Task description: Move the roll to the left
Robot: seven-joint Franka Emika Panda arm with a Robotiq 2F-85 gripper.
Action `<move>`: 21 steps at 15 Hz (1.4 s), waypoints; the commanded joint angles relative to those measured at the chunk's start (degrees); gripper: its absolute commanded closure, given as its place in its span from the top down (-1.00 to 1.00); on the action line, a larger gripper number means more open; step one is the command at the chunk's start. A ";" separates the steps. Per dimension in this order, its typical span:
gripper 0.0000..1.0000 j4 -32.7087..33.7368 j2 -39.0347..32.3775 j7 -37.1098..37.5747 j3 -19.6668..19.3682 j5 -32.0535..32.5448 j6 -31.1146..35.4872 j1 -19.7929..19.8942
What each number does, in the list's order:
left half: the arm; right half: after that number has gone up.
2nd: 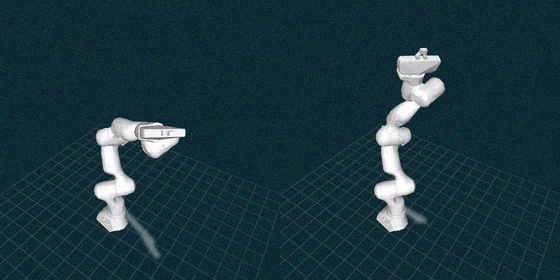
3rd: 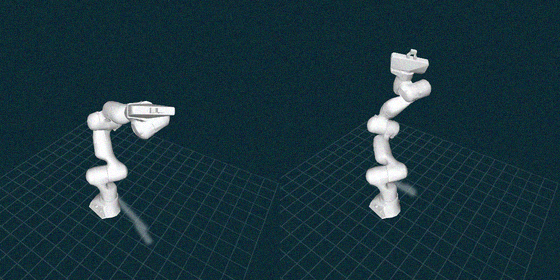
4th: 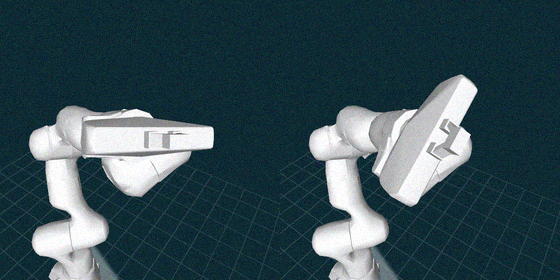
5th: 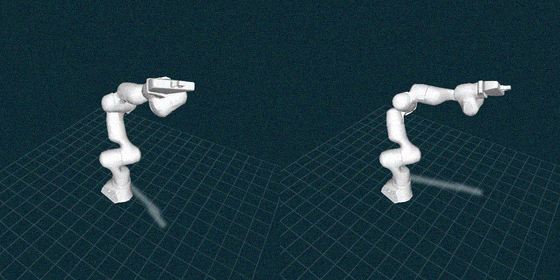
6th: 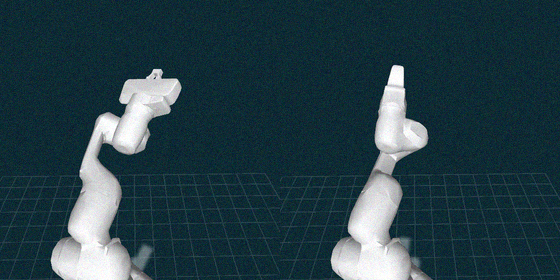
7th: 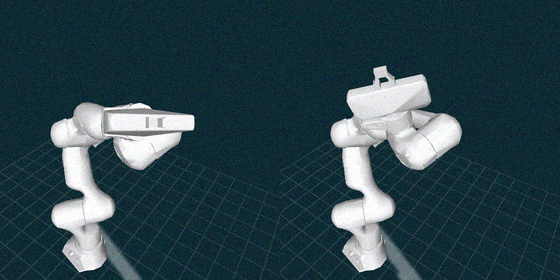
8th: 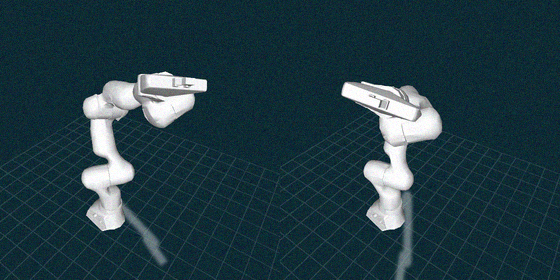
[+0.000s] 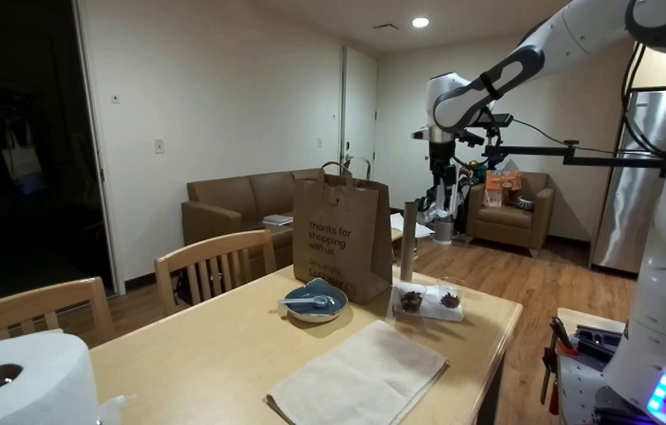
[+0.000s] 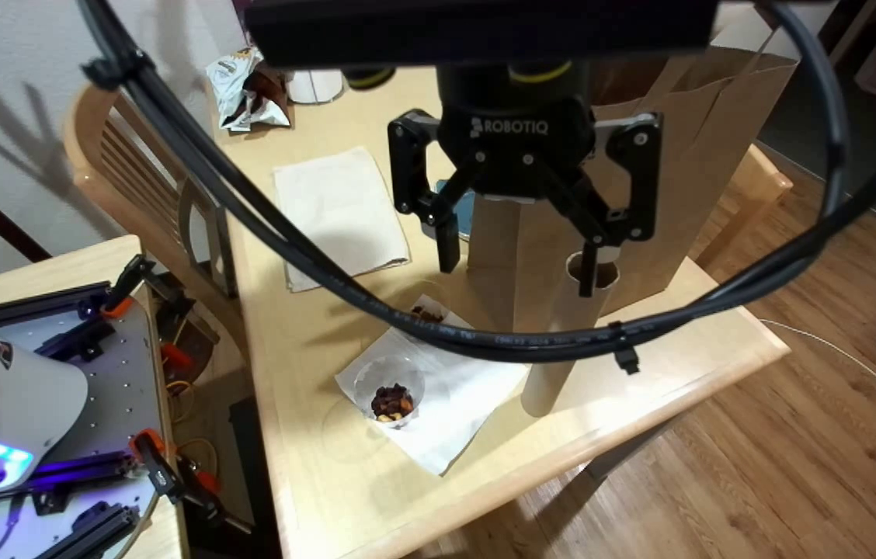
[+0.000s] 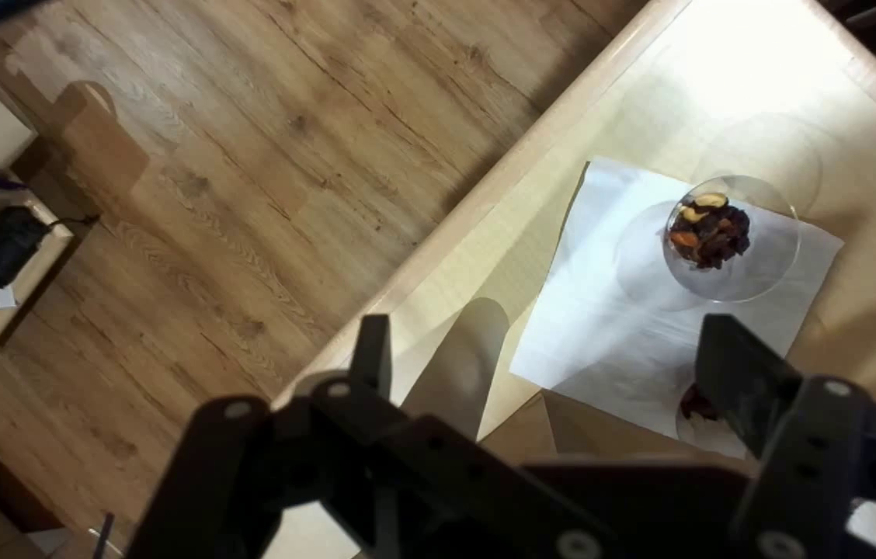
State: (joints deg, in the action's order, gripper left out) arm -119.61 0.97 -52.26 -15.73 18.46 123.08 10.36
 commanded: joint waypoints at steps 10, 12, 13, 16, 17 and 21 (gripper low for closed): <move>1.00 3.27 -5.53 -31.46 1.37 -6.32 3.08 1.70; 1.00 3.86 -6.04 -36.28 1.54 -8.76 2.46 1.94; 1.00 4.28 -6.21 -38.18 1.60 -9.66 1.57 2.02; 0.98 5.55 -6.83 -40.17 1.53 -10.49 -0.71 2.23; 0.98 5.95 -7.13 -40.27 1.50 -10.53 -1.17 2.42; 1.00 7.74 -9.05 -43.87 1.62 -11.52 -3.30 3.14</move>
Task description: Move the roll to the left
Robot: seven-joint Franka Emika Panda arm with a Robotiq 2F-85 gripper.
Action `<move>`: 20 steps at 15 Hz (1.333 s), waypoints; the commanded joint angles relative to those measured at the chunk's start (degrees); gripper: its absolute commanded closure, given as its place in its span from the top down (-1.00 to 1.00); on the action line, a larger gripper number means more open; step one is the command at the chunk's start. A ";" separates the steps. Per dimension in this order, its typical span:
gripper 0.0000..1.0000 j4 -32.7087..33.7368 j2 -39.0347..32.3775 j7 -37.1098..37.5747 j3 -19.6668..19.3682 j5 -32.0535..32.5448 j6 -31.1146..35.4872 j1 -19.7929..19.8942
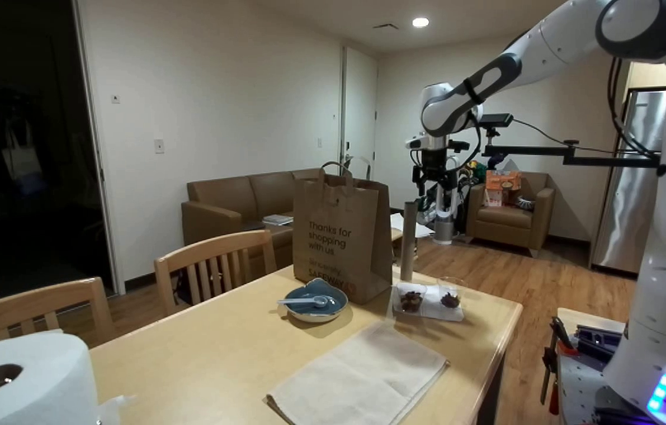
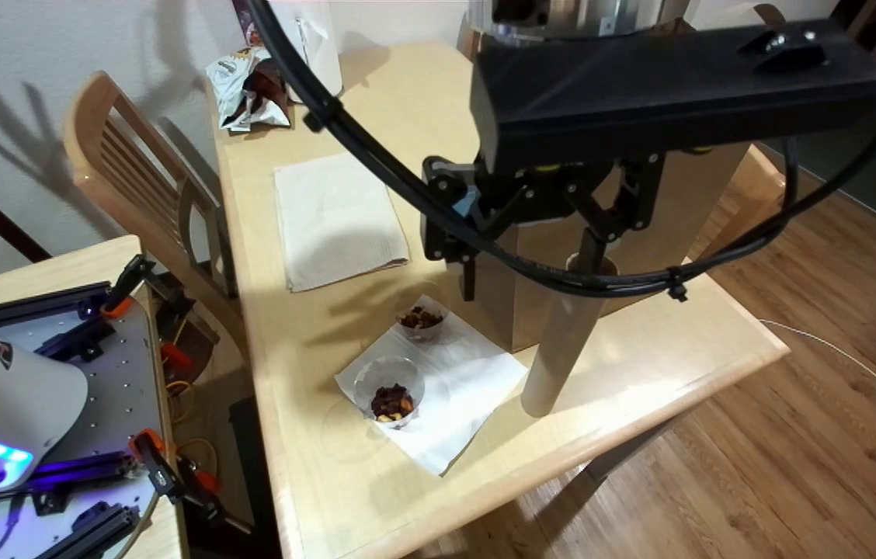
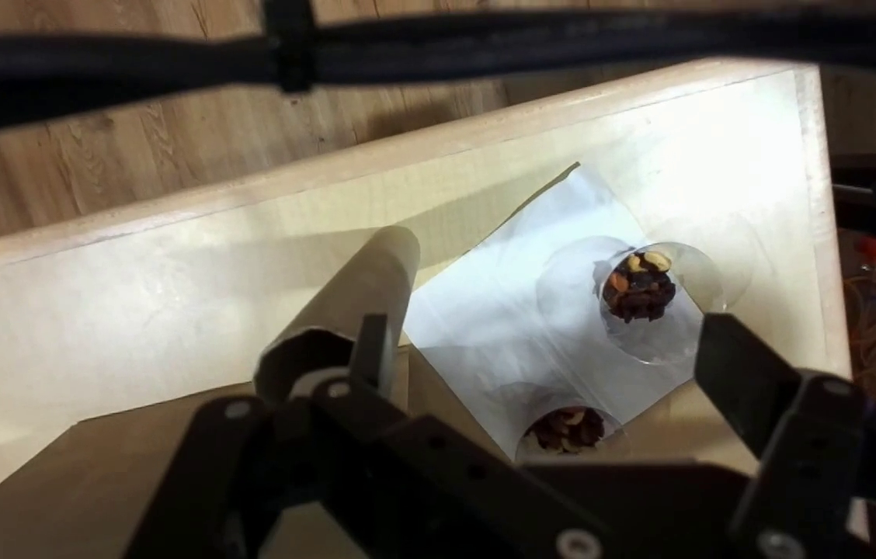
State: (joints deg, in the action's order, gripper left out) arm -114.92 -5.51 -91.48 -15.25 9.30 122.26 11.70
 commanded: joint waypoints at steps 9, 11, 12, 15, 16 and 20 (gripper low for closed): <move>1.00 2.79 -2.99 -5.51 2.29 0.16 -1.79 1.71; 1.00 3.17 -3.99 -11.08 3.22 -1.38 -1.00 1.84; 1.00 3.39 -4.58 -13.42 3.55 -1.59 -0.79 1.89; 0.50 3.95 -6.15 -16.66 3.92 -1.98 -2.18 2.21; 0.47 4.00 -6.43 -17.08 3.83 -1.34 -2.32 2.24; -0.04 3.61 -7.24 -19.18 3.58 -1.36 -2.73 3.17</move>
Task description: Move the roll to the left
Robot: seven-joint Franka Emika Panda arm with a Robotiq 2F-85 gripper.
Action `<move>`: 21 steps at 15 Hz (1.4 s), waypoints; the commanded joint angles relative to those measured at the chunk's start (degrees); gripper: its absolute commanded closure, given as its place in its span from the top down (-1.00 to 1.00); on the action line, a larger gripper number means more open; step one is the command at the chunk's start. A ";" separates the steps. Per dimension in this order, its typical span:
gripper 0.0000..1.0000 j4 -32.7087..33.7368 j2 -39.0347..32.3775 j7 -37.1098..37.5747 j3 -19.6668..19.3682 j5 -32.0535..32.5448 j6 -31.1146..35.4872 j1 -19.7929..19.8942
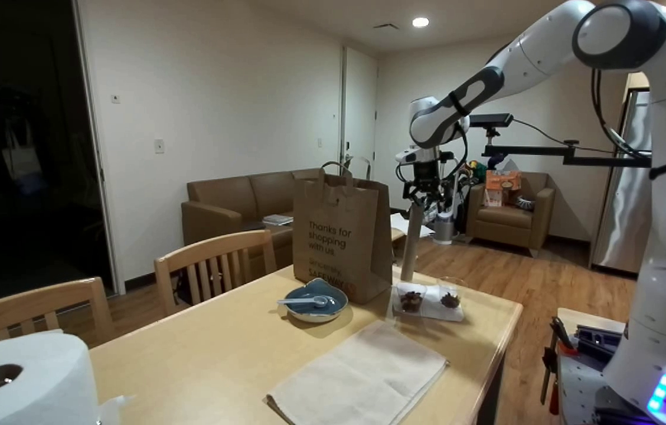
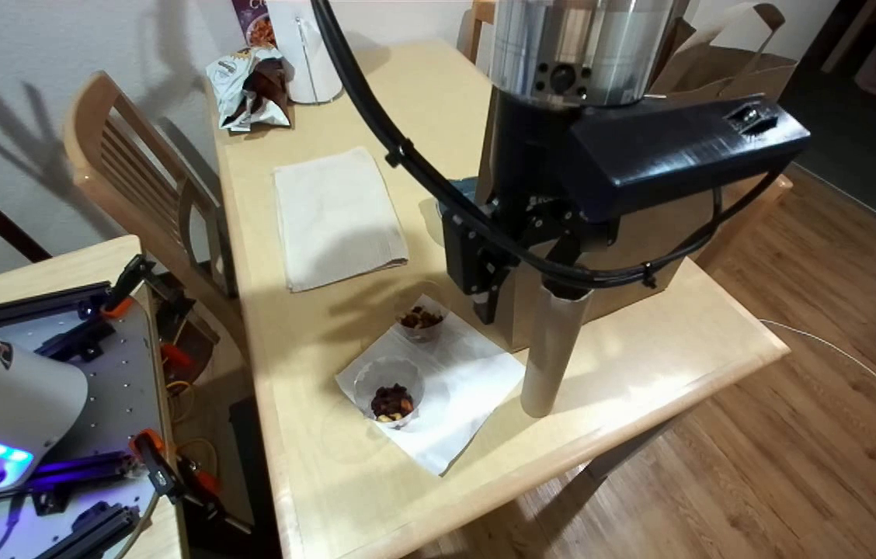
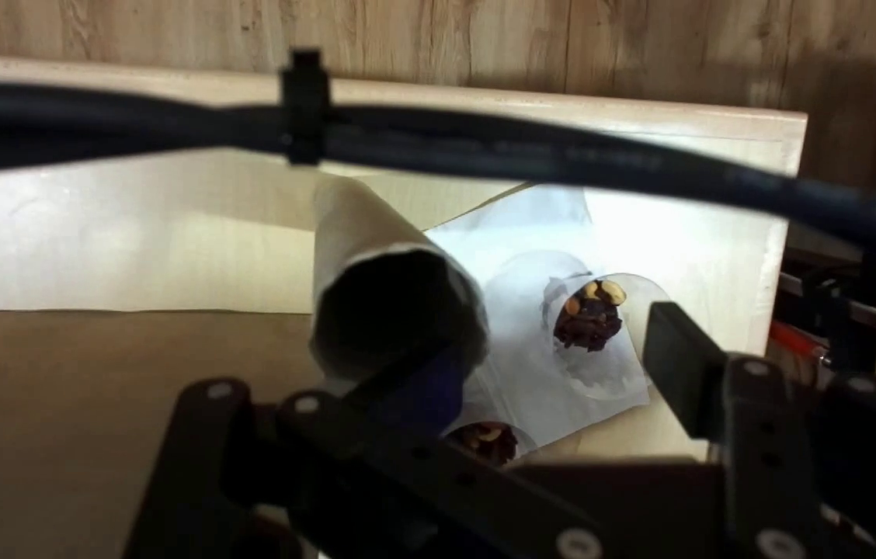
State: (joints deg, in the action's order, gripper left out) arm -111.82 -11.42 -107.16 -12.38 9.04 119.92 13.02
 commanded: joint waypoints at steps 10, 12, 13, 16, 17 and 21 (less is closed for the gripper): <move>-0.50 1.47 -2.65 -5.15 0.67 -1.09 -2.51 3.21; -0.64 1.39 -2.51 -5.16 0.66 -1.16 -2.53 3.24; -0.80 1.39 -2.55 -5.25 0.65 -1.12 -2.63 3.26; -0.99 1.61 -2.75 -5.23 0.79 -1.22 -3.08 3.18; -1.00 1.67 -2.85 -5.23 0.81 -1.23 -3.21 3.19; -1.00 1.77 -3.32 -5.39 1.06 -0.98 -3.39 3.18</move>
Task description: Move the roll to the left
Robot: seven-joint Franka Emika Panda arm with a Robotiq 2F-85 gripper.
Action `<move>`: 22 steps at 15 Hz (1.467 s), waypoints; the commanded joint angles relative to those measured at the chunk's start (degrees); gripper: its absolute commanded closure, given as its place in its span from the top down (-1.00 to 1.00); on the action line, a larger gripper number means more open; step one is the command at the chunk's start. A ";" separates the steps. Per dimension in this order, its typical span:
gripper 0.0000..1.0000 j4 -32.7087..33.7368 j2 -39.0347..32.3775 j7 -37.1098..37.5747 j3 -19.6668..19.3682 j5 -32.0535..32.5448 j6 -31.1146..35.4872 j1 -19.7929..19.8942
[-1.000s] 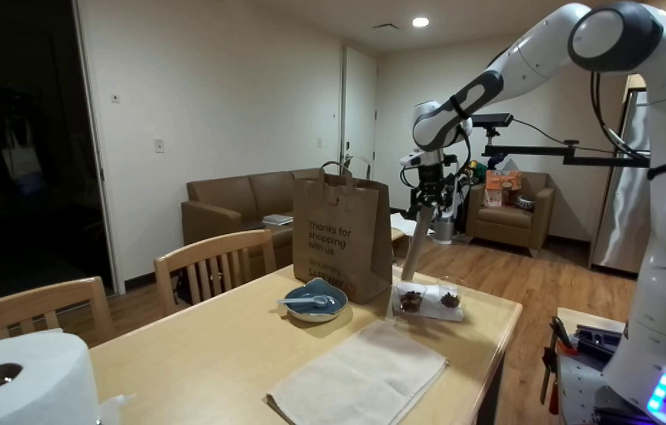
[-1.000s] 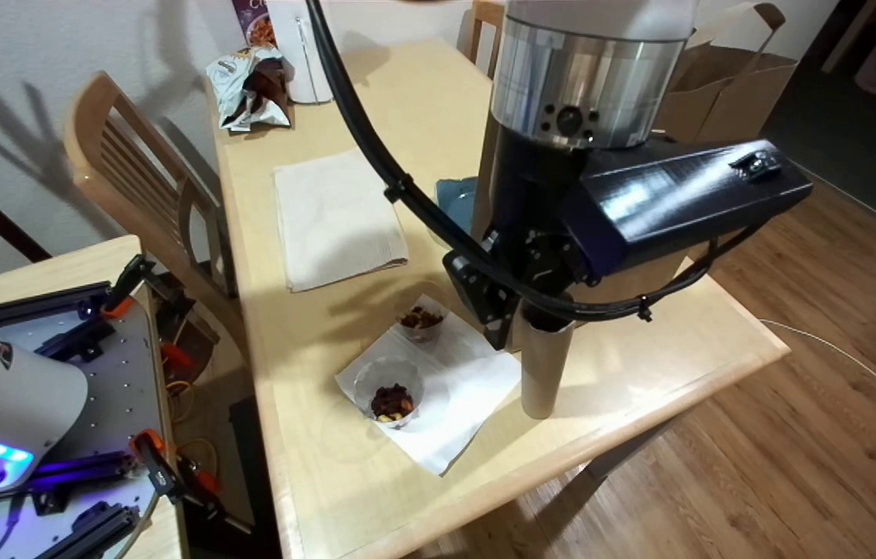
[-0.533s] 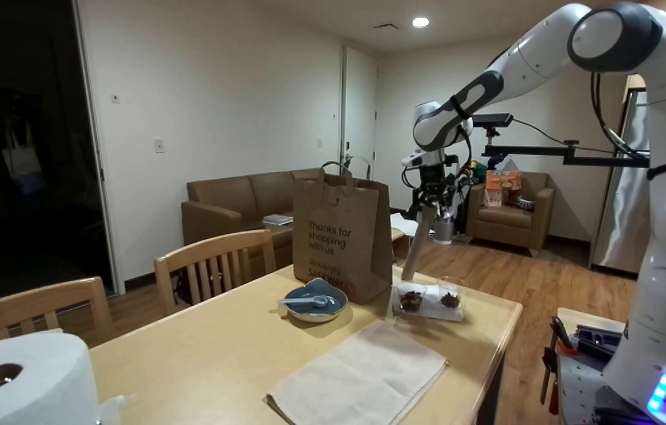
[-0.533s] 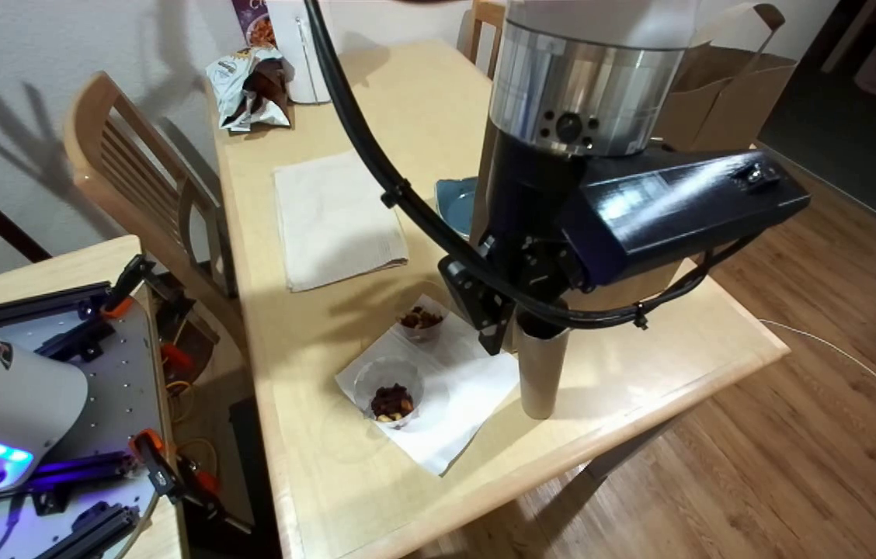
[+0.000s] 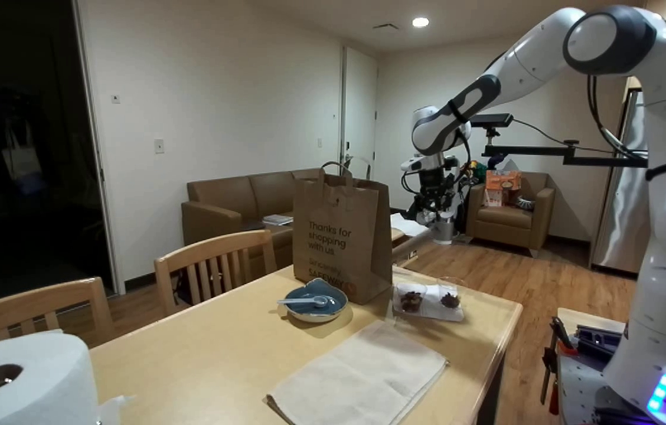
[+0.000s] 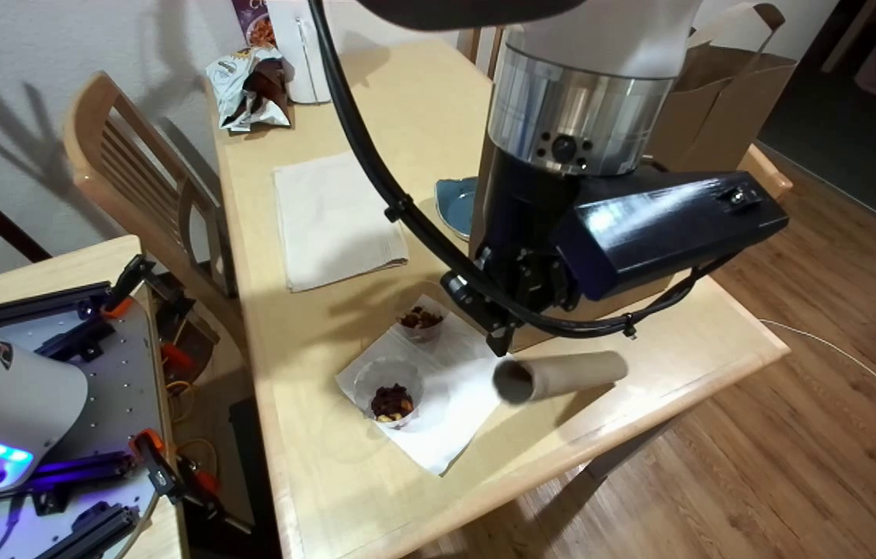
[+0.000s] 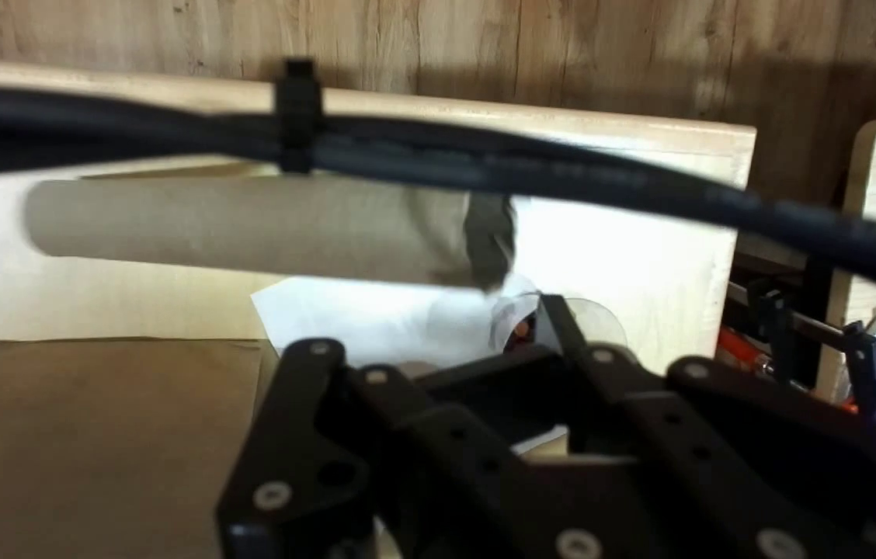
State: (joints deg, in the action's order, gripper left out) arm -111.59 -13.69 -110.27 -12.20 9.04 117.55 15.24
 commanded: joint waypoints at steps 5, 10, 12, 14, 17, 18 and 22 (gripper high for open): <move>-1.00 1.61 -1.32 -2.45 1.32 -0.86 -1.47 0.88; -0.10 0.50 1.36 3.60 0.08 -2.59 -1.45 1.67; 0.15 0.69 2.60 4.50 -0.56 -4.84 -3.80 2.49; -0.12 0.68 1.39 3.35 -0.59 -3.41 -2.98 2.06; 0.76 0.71 2.58 3.74 -1.10 -4.36 -4.26 2.53; 0.77 0.64 2.41 5.48 -0.99 -6.07 -3.26 2.56; 0.99 2.54 -1.29 11.67 -0.70 -11.64 -0.87 2.70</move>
State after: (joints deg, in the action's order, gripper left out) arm -111.05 -11.89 -103.96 -13.39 1.14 113.98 17.43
